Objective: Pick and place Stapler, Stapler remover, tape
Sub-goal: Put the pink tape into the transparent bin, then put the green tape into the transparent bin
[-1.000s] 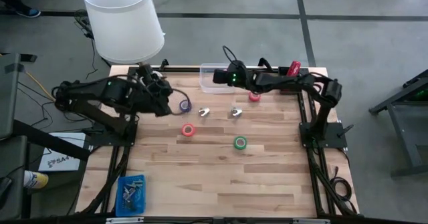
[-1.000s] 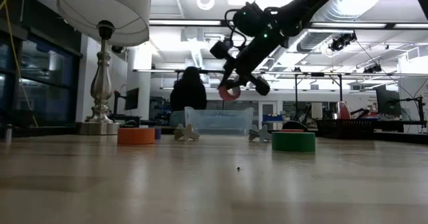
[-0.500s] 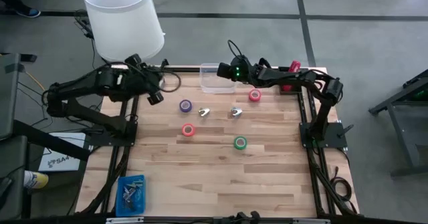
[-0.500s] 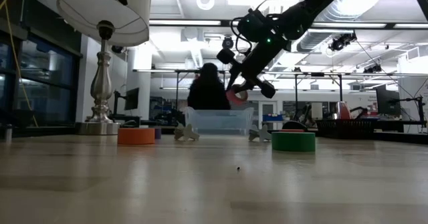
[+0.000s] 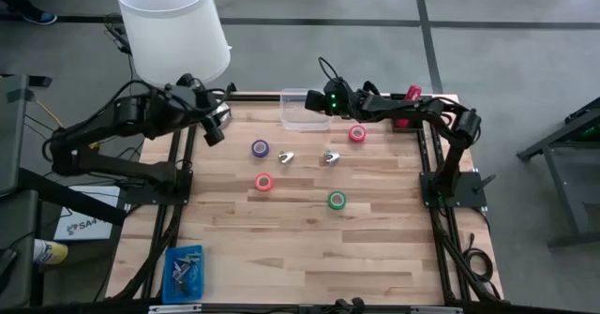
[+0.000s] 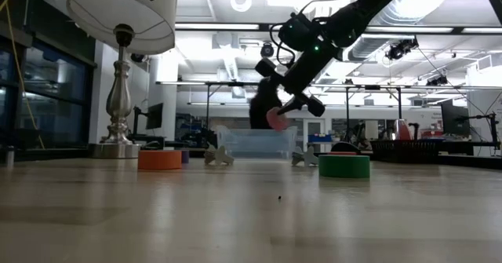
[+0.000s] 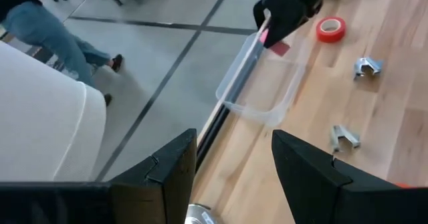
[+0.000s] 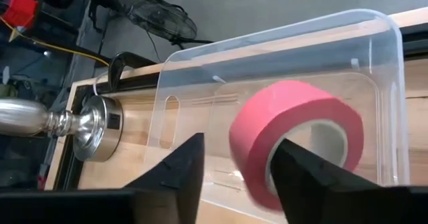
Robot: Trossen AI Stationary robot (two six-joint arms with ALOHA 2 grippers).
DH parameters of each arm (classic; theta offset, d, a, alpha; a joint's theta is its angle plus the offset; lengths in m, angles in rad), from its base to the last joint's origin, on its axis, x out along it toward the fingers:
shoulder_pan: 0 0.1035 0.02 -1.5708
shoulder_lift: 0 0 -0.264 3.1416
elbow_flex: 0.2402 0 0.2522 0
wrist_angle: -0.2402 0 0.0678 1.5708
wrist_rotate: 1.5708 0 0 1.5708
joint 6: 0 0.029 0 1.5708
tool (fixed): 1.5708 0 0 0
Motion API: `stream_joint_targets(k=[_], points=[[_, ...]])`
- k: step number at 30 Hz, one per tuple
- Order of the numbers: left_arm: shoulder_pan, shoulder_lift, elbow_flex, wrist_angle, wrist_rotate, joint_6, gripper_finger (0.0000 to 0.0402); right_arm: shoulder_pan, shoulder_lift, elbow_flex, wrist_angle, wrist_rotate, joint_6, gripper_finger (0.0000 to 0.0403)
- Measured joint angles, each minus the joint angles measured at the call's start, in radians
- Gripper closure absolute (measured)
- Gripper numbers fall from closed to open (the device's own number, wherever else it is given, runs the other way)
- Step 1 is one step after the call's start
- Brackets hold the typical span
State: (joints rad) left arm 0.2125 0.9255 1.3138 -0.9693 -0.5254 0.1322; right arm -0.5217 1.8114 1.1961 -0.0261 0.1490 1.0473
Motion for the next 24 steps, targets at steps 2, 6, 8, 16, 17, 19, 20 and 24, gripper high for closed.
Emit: stream_joint_targets(k=[2, 6, 8, 16, 17, 19, 20, 24], points=[[0.019, -0.002, -0.003, 0.005, 0.023, 0.016, 0.0211, 0.0, 0.0, 0.0, 0.001, 0.0, 0.0, 0.0229], [0.053, -0.001, -0.003, 0.013, 0.071, 0.04, 0.0211, 0.0, 0.0, 0.0, 0.0, -0.001, -0.003, 0.0205], [0.065, -0.001, -0.003, 0.019, 0.092, 0.046, 0.0211, -0.002, 0.0, 0.0, 0.001, -0.009, -0.008, 0.0199], [0.076, -0.001, -0.003, 0.028, 0.103, 0.058, 0.0211, -0.003, 0.0, 0.0, -0.001, -0.049, -0.026, 0.0197], [0.076, -0.001, -0.003, 0.027, 0.103, 0.058, 0.0211, -0.003, 0.0, 0.0, -0.001, -0.06, -0.029, 0.0197], [0.076, -0.001, -0.003, 0.025, 0.103, 0.058, 0.0211, -0.003, -0.002, 0.0, -0.002, -0.097, -0.053, 0.0197], [0.076, -0.001, -0.003, 0.024, 0.103, 0.058, 0.0211, -0.003, -0.006, 0.0, -0.006, -0.122, -0.071, 0.0197], [0.076, -0.001, -0.003, 0.024, 0.103, 0.058, 0.0211, -0.003, -0.036, 0.0, -0.093, -0.219, -0.136, 0.0197]])
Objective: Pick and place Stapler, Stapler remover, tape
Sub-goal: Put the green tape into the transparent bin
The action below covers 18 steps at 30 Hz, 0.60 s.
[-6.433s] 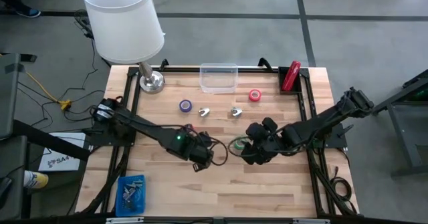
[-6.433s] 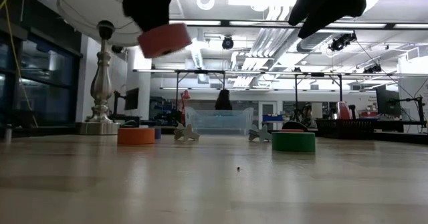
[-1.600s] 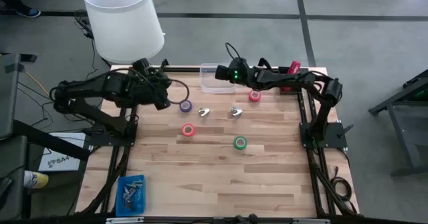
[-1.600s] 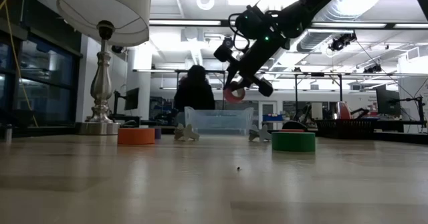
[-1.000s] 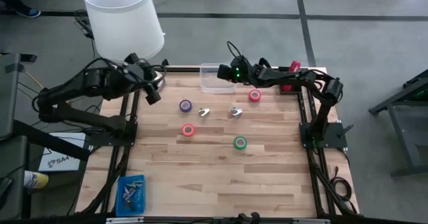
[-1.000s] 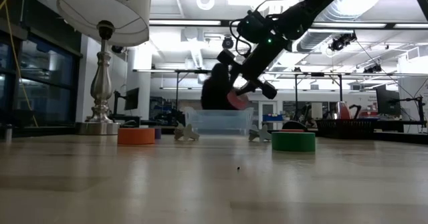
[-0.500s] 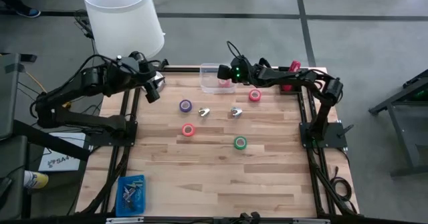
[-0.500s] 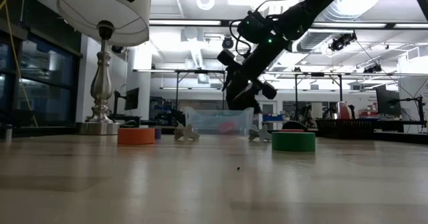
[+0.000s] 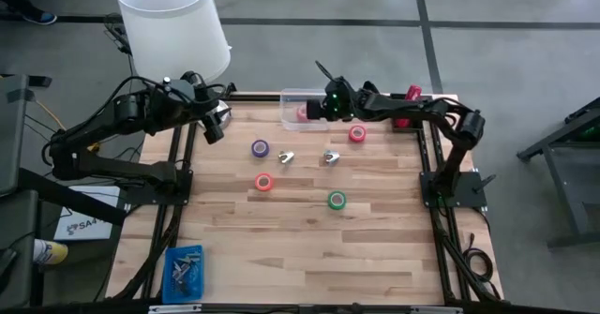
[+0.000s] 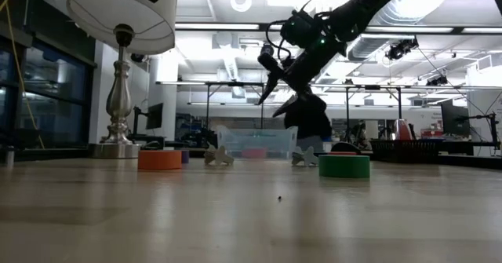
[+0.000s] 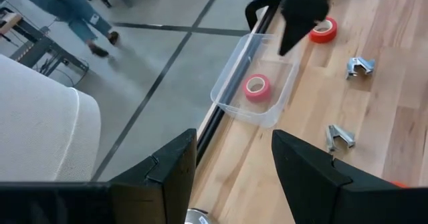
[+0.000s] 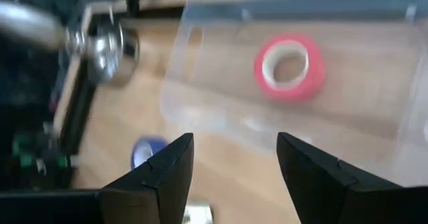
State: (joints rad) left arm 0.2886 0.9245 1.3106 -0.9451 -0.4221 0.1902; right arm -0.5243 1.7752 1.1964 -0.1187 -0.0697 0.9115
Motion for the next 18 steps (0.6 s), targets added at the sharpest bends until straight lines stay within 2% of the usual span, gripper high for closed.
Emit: stream_joint_targets(k=[9, 14, 18], points=[[0.0, 0.0, -0.017, -0.01, 0.014, -0.011, 0.0211, 0.065, -0.13, 0.0, -0.272, -0.124, -0.064, 0.0197], [0.0, 0.001, -0.031, -0.021, 0.019, -0.037, 0.0211, 0.141, -0.217, 0.001, -0.418, -0.118, -0.039, 0.0202], [0.0, 0.001, -0.032, -0.01, 0.044, -0.078, 0.0211, 0.223, -0.246, 0.001, -0.524, -0.074, -0.032, 0.0208]])
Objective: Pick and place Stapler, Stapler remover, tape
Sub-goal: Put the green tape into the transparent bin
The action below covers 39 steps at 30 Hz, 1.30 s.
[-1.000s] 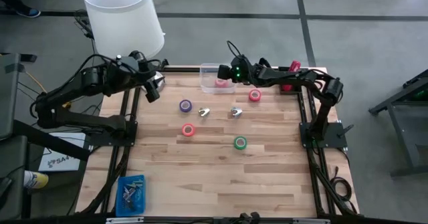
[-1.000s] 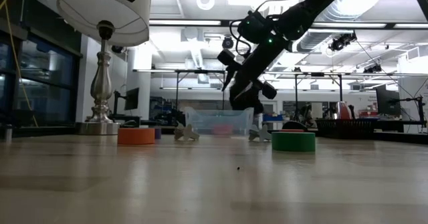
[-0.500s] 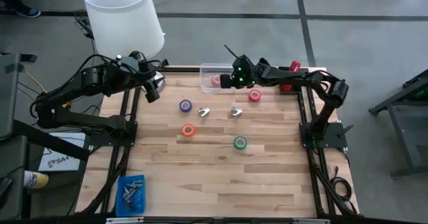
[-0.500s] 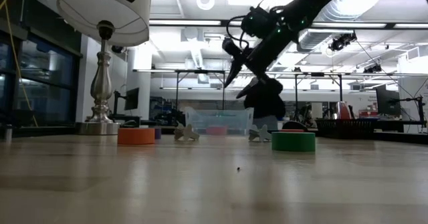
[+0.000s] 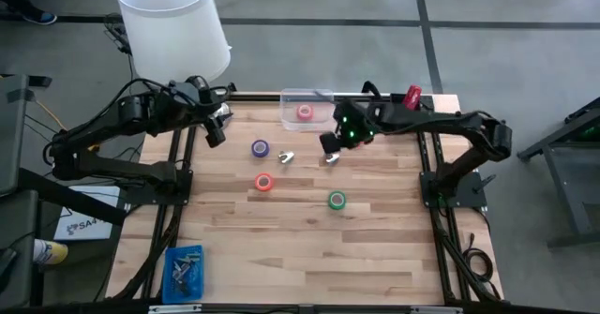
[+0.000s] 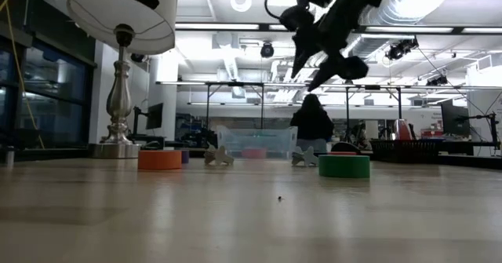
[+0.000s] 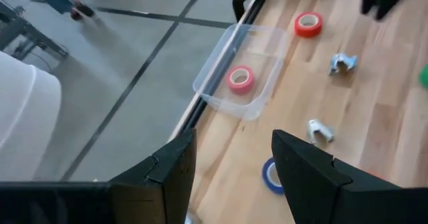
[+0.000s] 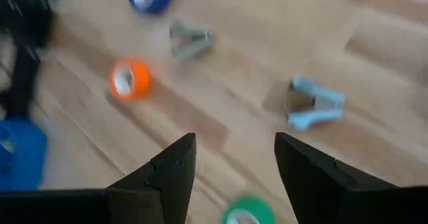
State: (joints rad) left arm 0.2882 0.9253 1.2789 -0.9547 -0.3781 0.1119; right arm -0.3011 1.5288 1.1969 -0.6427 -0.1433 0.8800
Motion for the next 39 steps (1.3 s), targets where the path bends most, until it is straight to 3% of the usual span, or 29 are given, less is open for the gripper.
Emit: stream_joint_targets(k=[8, 18, 29, 39], points=[[0.0, 0.0, 0.0, -0.009, 0.022, -0.122, 0.0211, 0.21, 0.011, 0.0, -0.084, 0.037, -0.144, 0.0214], [0.0, 0.0, 0.0, -0.014, 0.077, -0.196, 0.0211, 0.42, 0.011, 0.0, -0.086, 0.158, -0.363, 0.0206], [0.0, 0.0, 0.0, -0.014, 0.083, -0.241, 0.0211, 0.533, 0.107, 0.0, -0.098, 0.103, -0.503, 0.0133], [0.0, 0.0, 0.0, -0.015, 0.081, -0.241, 0.0211, 0.564, 0.236, -0.001, -0.092, 0.164, -0.541, 0.014]])
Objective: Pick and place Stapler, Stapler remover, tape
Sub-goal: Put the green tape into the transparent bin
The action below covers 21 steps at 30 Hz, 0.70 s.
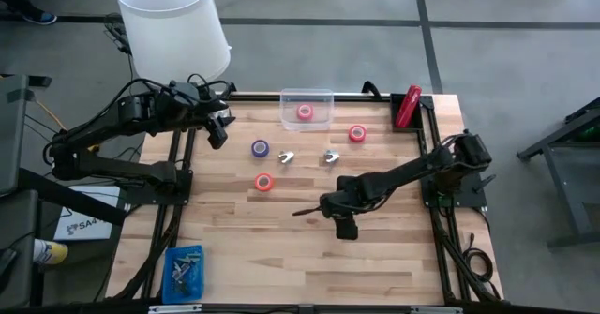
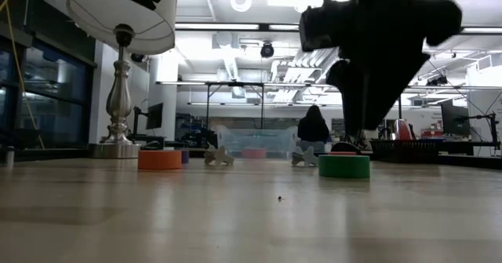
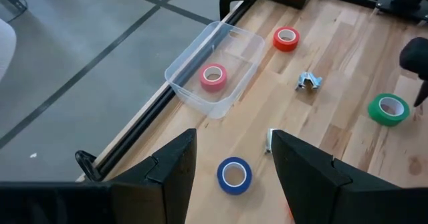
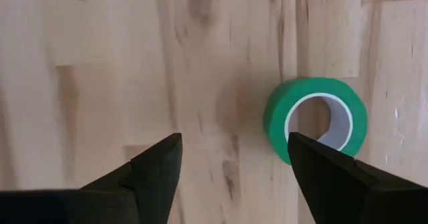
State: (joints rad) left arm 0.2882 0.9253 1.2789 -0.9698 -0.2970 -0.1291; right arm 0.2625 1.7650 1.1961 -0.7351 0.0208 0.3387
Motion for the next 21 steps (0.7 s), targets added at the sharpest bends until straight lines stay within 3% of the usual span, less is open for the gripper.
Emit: stream_joint_targets(k=[11, 21], points=[[0.0, 0.0, 0.0, -0.004, 0.0, 0.0, 0.0211, -0.039, 0.079, 0.0, 0.012, 0.035, 0.0, 0.0144], [0.0, 0.0, 0.0, -0.046, 0.0, 0.0, 0.0211, -0.074, 0.133, 0.0, 0.067, -0.008, 0.0, 0.0169]])
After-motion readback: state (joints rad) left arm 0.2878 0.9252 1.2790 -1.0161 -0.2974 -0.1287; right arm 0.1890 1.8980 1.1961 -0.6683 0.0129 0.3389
